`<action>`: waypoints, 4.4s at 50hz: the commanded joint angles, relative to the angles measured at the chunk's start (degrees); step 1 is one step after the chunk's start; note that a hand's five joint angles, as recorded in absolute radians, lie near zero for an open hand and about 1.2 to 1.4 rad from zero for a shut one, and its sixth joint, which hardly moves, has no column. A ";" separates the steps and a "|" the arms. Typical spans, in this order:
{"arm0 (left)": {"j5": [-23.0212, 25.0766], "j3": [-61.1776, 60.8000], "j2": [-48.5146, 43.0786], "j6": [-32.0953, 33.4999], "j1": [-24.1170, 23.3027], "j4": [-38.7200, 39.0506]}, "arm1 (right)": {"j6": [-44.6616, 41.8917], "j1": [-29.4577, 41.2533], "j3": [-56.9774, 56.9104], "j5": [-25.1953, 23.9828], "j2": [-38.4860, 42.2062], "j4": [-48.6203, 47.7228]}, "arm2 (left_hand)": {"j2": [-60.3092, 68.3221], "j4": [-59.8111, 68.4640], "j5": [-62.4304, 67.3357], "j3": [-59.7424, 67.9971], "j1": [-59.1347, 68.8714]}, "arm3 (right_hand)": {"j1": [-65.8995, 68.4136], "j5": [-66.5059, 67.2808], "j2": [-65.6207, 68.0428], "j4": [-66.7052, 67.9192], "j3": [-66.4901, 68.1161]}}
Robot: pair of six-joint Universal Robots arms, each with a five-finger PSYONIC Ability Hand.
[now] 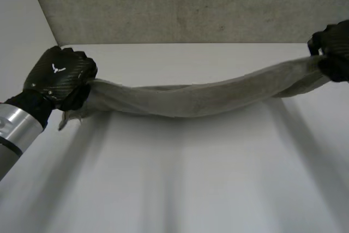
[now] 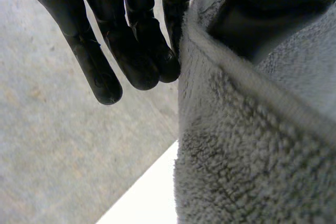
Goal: Fold the towel.
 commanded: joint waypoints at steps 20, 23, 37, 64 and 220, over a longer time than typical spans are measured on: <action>-0.67 41.66 -48.16 0.00 -3.25 -4.01 | -4.00 9.86 -28.89 15.99 39.96 1.32 | -17.30 -17.13 -16.73 -17.43 -13.36 | 2.73 2.99 4.60 3.55 4.06; -1.29 44.41 -50.38 0.00 -3.34 -4.72 | -3.82 10.84 -30.40 16.61 41.83 0.43 | -17.30 -17.13 -16.73 -17.43 -13.36 | 2.73 2.99 4.60 3.55 4.06; -4.46 58.39 -61.63 0.00 -4.66 -7.80 | -3.29 14.62 -40.42 22.59 51.49 -3.52 | -16.79 -16.63 -16.22 -16.92 -12.85 | 2.73 2.99 4.60 3.55 4.06; -6.30 59.97 -61.55 -0.26 -4.75 -10.61 | -3.29 14.71 -42.70 24.79 53.95 -3.52 | 4.71 4.88 5.28 4.59 8.66 | 2.73 2.99 4.60 3.55 4.06; -17.20 12.07 -29.99 -12.92 -7.03 10.57 | -3.56 40.30 -14.61 38.42 33.93 -2.99 | -62.55 -62.38 -61.98 -62.67 -58.61 | -67.27 -67.01 -65.40 -66.45 -65.94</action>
